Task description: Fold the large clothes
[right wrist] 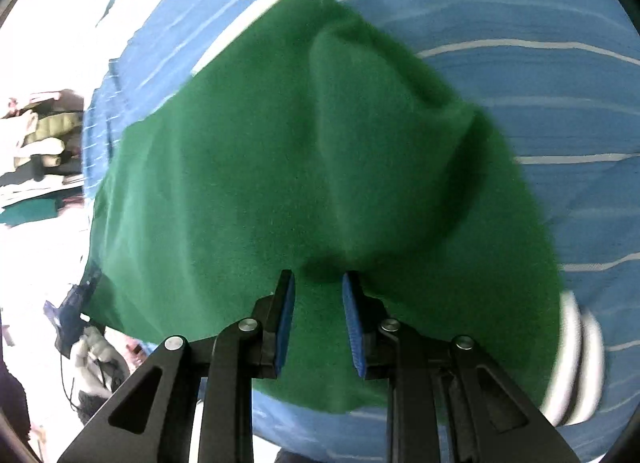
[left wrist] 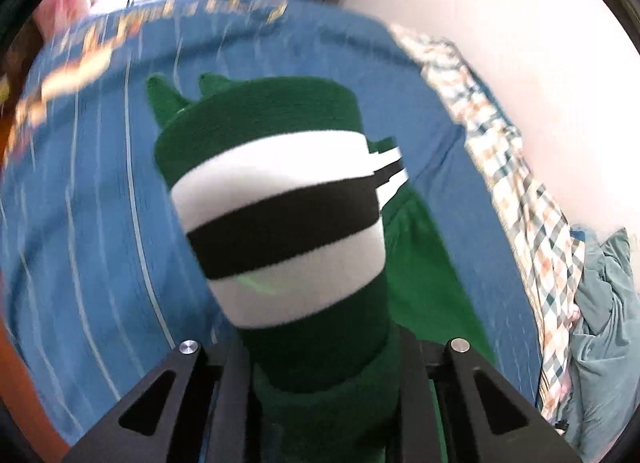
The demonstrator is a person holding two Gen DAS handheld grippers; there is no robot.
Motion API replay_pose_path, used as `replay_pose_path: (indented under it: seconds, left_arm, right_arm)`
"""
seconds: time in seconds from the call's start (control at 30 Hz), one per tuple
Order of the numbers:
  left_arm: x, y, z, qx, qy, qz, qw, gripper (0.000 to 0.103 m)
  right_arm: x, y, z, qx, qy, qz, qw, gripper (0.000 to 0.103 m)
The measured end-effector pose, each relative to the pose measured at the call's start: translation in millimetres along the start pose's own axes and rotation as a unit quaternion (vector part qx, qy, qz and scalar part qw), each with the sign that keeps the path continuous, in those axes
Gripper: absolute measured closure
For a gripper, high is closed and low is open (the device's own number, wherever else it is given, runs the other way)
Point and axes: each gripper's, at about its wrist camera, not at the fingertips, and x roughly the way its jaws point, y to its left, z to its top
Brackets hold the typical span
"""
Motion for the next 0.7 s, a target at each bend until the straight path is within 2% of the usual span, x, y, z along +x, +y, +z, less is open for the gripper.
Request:
replay_pose_path:
  seconds: [0.1, 0.2, 0.3, 0.33, 0.43, 0.47, 0.5, 0.53, 0.57, 0.63, 0.7]
  left_arm:
    - [-29, -12, 25, 0.038, -0.038, 0.01, 0.9985, 0.089]
    - [-59, -41, 37, 0.104, -0.082, 0.021, 0.9909, 0.089]
    - [-92, -85, 16, 0.204, -0.106, 0.008, 0.9731, 0.09]
    - [-104, -105, -1, 0.243, -0.109, -0.01, 0.9638, 0.09]
    - [-123, -149, -47, 0.312, -0.087, -0.066, 0.9437, 0.09]
    - [-128, -167, -73, 0.333, -0.063, -0.102, 0.9351, 0.09]
    - [-130, -179, -87, 0.346, -0.05, -0.118, 0.9293, 0.09]
    - [-131, -192, -110, 0.366, -0.034, -0.135, 0.92, 0.09]
    - [-129, -204, -138, 0.389, -0.012, -0.154, 0.9083, 0.09]
    - [-120, -218, -190, 0.415, 0.04, -0.184, 0.8901, 0.09]
    - [-107, -222, -237, 0.442, 0.084, -0.194, 0.8718, 0.091]
  right_arm:
    - [-9, 8, -11, 0.006, 0.001, 0.032, 0.999, 0.077]
    - [-14, 7, -28, 0.019, 0.004, 0.057, 0.998, 0.077]
    - [-18, -3, -44, 0.032, 0.003, 0.062, 0.998, 0.077]
    - [-18, -10, -50, 0.041, 0.004, 0.062, 0.997, 0.077]
    - [-18, -35, -62, 0.077, 0.011, 0.083, 0.993, 0.077]
    - [-20, -44, -67, 0.091, 0.011, 0.095, 0.991, 0.077]
    - [-23, -51, -70, 0.102, 0.01, 0.109, 0.989, 0.077]
    - [-25, -55, -71, 0.106, 0.006, 0.113, 0.988, 0.077]
    - [-28, -58, -73, 0.108, 0.002, 0.111, 0.988, 0.077]
    - [-33, -63, -72, 0.116, -0.006, 0.099, 0.988, 0.077]
    - [-39, -69, -74, 0.123, -0.015, 0.087, 0.989, 0.077]
